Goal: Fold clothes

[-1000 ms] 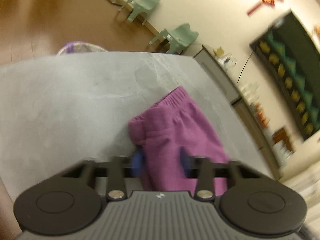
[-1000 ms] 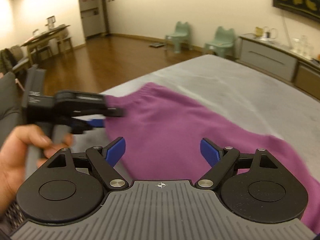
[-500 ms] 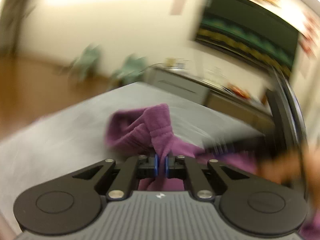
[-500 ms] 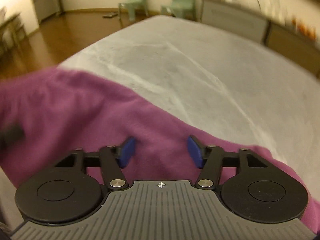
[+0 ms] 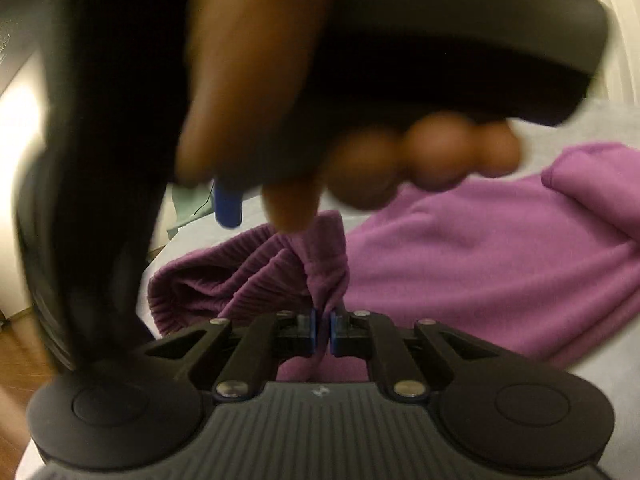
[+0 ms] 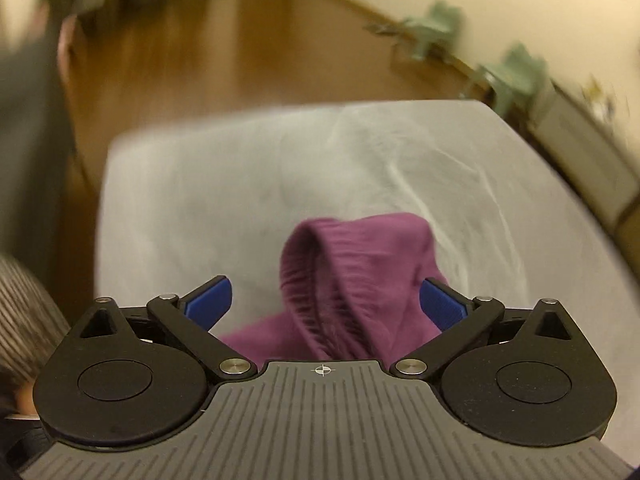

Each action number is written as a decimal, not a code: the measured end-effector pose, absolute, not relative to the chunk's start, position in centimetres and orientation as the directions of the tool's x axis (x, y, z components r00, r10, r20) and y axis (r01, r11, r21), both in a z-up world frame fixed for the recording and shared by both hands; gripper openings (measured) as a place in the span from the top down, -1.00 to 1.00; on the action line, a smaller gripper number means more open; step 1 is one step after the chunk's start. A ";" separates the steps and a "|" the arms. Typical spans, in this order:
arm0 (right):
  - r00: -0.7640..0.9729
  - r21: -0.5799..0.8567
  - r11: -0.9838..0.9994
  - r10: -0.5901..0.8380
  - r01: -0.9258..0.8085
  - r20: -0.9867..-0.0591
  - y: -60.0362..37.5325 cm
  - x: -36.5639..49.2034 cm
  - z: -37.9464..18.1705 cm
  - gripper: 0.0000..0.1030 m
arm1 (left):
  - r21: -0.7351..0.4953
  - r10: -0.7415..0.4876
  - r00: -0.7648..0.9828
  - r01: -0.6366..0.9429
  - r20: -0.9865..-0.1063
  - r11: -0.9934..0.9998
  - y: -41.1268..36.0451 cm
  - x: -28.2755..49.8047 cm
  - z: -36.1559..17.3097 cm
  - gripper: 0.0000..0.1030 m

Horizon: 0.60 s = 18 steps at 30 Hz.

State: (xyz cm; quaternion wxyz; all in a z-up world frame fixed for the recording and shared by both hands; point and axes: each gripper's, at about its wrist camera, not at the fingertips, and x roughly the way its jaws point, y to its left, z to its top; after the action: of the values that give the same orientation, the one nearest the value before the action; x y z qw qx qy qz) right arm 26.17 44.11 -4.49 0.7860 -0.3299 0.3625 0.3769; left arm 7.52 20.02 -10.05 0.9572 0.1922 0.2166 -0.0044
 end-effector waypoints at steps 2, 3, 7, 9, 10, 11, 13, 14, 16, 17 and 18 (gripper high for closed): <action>0.497 -0.367 0.445 0.221 -0.817 -0.839 46.8 27.2 -7.8 -0.86 | 0.382 0.087 0.905 0.087 -0.416 0.920 20.1 7.3 -10.1 0.88; 0.510 -0.379 0.461 0.199 -0.802 -0.837 46.9 28.0 -8.6 -0.30 | 0.391 0.092 0.908 0.084 -0.410 0.917 20.1 7.0 -10.0 0.88; 0.531 -0.175 0.706 0.323 -0.687 -0.783 42.0 32.0 -7.5 0.64 | 0.433 0.096 0.926 0.078 -0.366 0.898 20.1 5.5 -9.6 0.88; 0.547 -0.041 0.796 0.376 -0.603 -0.748 38.8 33.7 -7.3 0.63 | 0.446 0.061 0.929 0.117 -0.365 0.887 19.5 5.0 -9.7 0.88; 0.547 0.047 0.836 0.400 -0.547 -0.735 36.1 34.1 -7.8 0.63 | 0.452 0.040 0.928 0.143 -0.371 0.880 19.1 4.8 -9.8 0.88; 0.550 0.136 0.864 0.423 -0.485 -0.720 33.4 34.5 -8.4 0.63 | 0.464 0.024 0.922 0.172 -0.387 0.869 18.5 4.8 -10.1 0.87; 0.543 0.251 0.899 0.419 -0.358 -0.727 28.5 34.9 -10.6 0.62 | 0.485 -0.006 0.908 0.229 -0.419 0.844 17.3 4.6 -10.8 0.87; 0.535 0.271 0.912 0.402 -0.309 -0.743 27.1 35.3 -12.4 0.62 | 0.491 -0.011 0.902 0.245 -0.431 0.836 16.9 4.6 -11.0 0.85; 0.519 0.308 0.922 0.387 -0.235 -0.762 25.3 36.5 -15.8 0.62 | 0.502 -0.020 0.891 0.275 -0.454 0.820 16.0 4.5 -11.4 0.74; 0.511 0.338 0.918 0.397 -0.209 -0.762 24.8 37.2 -17.1 0.62 | 0.495 -0.016 0.885 0.274 -0.465 0.825 16.1 4.6 -11.3 0.73; 0.504 0.376 0.907 0.418 -0.188 -0.756 24.2 37.8 -18.1 0.62 | 0.486 -0.011 0.880 0.273 -0.475 0.830 16.2 4.7 -11.3 0.73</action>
State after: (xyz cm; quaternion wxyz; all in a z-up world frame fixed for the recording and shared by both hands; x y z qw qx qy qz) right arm 37.78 24.22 -18.11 0.8583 0.1232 0.4657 0.1766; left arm 4.74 16.21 -11.30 0.9278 0.2812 0.2327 -0.0764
